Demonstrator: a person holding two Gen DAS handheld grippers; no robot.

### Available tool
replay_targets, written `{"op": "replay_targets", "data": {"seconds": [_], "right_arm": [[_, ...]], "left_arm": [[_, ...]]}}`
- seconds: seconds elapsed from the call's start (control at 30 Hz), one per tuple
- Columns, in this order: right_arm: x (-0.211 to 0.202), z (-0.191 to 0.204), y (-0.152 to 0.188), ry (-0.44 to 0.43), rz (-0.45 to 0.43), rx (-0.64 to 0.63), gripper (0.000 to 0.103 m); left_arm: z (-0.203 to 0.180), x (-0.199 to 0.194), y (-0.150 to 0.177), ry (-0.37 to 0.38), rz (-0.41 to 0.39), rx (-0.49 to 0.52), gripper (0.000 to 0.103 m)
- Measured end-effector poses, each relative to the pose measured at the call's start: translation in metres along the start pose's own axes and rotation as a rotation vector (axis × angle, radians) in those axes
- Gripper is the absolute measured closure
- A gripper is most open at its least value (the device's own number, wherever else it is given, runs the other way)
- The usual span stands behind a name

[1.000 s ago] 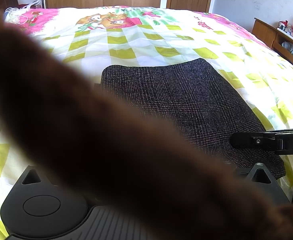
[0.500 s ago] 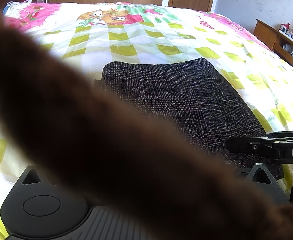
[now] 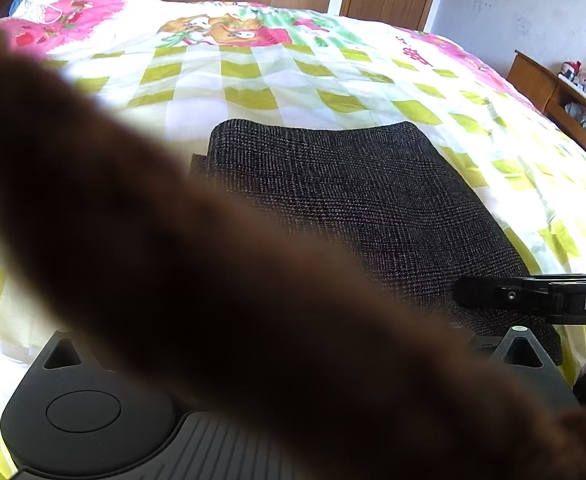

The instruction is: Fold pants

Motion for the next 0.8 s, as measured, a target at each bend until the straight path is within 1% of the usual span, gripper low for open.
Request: {"op": "replay_targets", "data": {"seconds": [0.07,0.13,0.23,0.27,0.3,0.33,0.4,0.43,0.5,0.6,0.67,0.73,0.77,0.8], "right_arm": [[0.003,0.004,0.000,0.017,0.003,-0.026,0.034],[0.003,0.005,0.001,0.024,0.002,-0.034,0.034],[-0.003,0.005,0.001,0.015,-0.011,-0.037,0.044],[-0.006,0.004,0.001,0.008,-0.018,-0.032,0.048],[-0.009,0.004,0.001,0.002,-0.026,-0.027,0.053],[-0.012,0.004,0.001,-0.005,-0.035,-0.024,0.055],[-0.020,0.006,0.002,-0.013,-0.055,-0.023,0.060],[-0.023,0.007,0.003,-0.013,-0.062,-0.023,0.060],[-0.030,0.008,0.005,-0.008,-0.076,-0.020,0.061],[-0.041,0.008,0.009,0.000,-0.100,-0.008,0.062],[-0.040,0.005,0.010,0.016,-0.084,0.011,0.061],[-0.033,0.000,0.010,0.026,-0.050,0.039,0.060],[-0.028,-0.003,0.009,0.031,-0.035,0.054,0.058],[-0.025,-0.005,0.009,0.032,-0.021,0.066,0.053]], "left_arm": [[0.002,0.002,0.000,0.013,0.005,-0.015,0.000],[0.003,0.005,-0.001,0.020,0.011,-0.028,0.000],[0.005,0.008,-0.002,0.026,0.019,-0.039,0.000],[0.004,0.007,-0.002,0.025,0.018,-0.038,0.000],[0.003,0.005,-0.002,0.020,0.005,-0.037,0.000],[0.000,0.002,-0.001,0.011,-0.016,-0.020,0.001],[-0.010,-0.005,-0.001,-0.027,-0.058,0.038,0.001],[-0.013,-0.008,0.000,-0.035,-0.075,0.056,0.002],[-0.017,-0.017,-0.001,-0.010,-0.111,0.060,0.004],[-0.017,-0.028,-0.002,0.068,-0.145,0.013,0.006],[-0.021,-0.032,-0.002,0.112,-0.150,0.004,0.006],[-0.027,-0.029,0.000,0.117,-0.128,0.033,0.006],[-0.030,-0.023,0.001,0.101,-0.110,0.052,0.005],[-0.032,-0.016,0.003,0.065,-0.088,0.071,0.004]]}}
Point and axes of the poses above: each gripper's, at about its wrist camera, not at the fingertips, and x roughly the way its jaws point, z to its left, y to its underside, the point moved 10 cm from there along x, roughly the way its jaws point, and after that the axes turned 15 degrees about z, right-handed, at the moved point
